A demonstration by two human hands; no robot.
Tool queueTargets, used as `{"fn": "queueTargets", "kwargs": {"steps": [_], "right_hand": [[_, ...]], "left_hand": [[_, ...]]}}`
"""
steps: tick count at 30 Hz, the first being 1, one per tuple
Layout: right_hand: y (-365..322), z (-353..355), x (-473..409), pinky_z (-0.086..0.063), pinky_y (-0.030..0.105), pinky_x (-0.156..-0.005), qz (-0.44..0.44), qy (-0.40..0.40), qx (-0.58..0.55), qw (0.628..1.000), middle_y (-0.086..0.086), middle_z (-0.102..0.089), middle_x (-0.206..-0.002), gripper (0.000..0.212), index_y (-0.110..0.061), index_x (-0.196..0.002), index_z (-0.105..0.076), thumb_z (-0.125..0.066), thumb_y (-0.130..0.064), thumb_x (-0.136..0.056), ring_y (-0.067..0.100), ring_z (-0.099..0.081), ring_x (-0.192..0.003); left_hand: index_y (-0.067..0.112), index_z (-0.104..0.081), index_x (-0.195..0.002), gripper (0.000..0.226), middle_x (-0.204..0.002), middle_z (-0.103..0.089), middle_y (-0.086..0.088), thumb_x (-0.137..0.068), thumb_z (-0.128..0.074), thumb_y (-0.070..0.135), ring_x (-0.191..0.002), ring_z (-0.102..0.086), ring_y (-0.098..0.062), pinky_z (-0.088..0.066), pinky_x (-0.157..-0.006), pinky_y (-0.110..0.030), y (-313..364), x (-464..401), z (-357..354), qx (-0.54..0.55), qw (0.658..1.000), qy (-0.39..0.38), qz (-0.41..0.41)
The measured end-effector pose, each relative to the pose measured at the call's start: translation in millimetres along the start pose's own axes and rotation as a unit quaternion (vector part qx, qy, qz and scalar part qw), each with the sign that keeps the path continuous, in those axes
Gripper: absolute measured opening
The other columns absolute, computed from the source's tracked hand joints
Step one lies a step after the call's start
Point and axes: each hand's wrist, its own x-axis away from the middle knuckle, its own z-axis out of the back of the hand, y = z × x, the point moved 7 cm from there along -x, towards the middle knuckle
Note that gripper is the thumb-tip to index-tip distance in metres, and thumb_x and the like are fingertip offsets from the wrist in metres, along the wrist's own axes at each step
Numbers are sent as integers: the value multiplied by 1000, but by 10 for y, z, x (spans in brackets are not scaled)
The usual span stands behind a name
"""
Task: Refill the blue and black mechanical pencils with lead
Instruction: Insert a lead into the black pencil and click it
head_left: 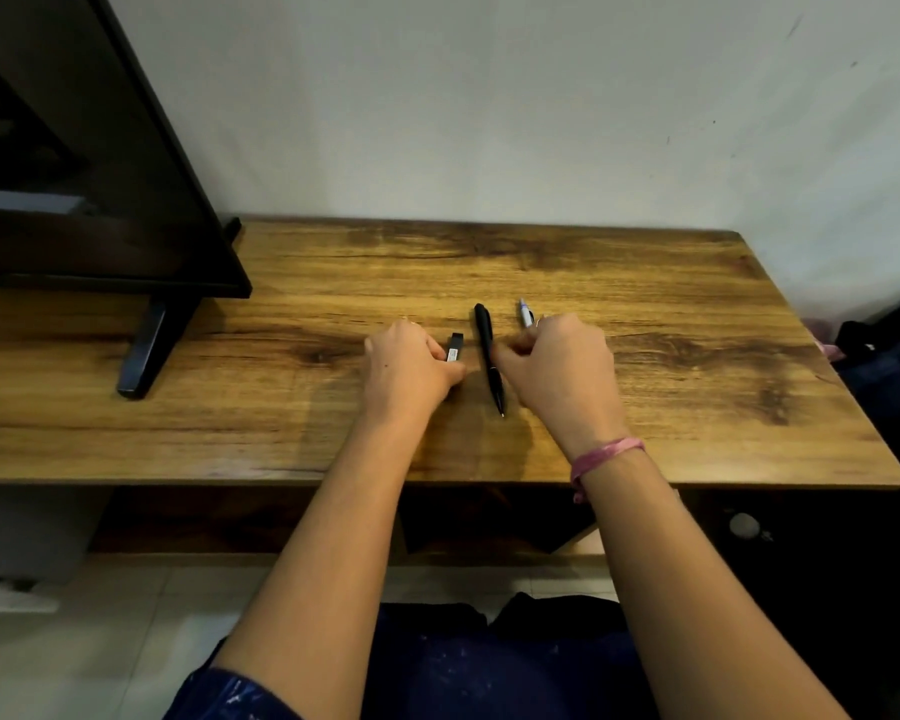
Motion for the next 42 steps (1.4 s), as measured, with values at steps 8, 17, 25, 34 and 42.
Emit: {"fn": "queueTargets", "kwargs": {"steps": [8,17,25,34,42], "right_hand": [[-46,-17,-77,-59,26,-57,-27,-19,-321,947,-1,-71,-76,6,-24,-83,-67,-67,-28,-89,4,-67,-59],[-54,-54,-154,-50,17,-51,-49,-20,-428,902,4,-71,-76,4,-13,-88,-71,-71,-16,-86,5,-66,-62],[-98,-24,-80,-52,22,-54,-59,19,-531,845,1,-71,-82,6,-17,-83,-70,-69,-13,-87,11,-68,-71],[-93,90,-95,-55,27,-68,16,-51,-267,962,-3,-72,-85,9,-18,-94,-73,-71,-19,-85,7,-63,-71],[-312,-385,97,-55,31,-78,118,-150,64,980,3,-72,-95,13,-22,-93,-75,-68,-22,-82,21,-66,-91]], "left_hand": [[24,-68,-88,13,-68,-58,19,-77,-75,27,-65,-52,9,-34,-43,-2,134,-6,113,62,994,4,-91],[26,-63,-88,17,-87,-65,6,-76,-75,22,-77,-62,-4,-53,-66,-15,244,78,215,99,977,12,-191],[22,-63,-90,19,-88,-59,10,-76,-74,18,-73,-57,1,-46,-63,-8,373,135,296,89,970,50,-222],[20,-61,-89,11,-91,-56,9,-80,-67,20,-75,-53,1,-43,-67,-5,254,95,447,93,962,101,-235],[24,-59,-88,15,-93,-54,10,-77,-67,18,-75,-56,0,-41,-64,-3,207,31,525,142,960,106,-218]]}}
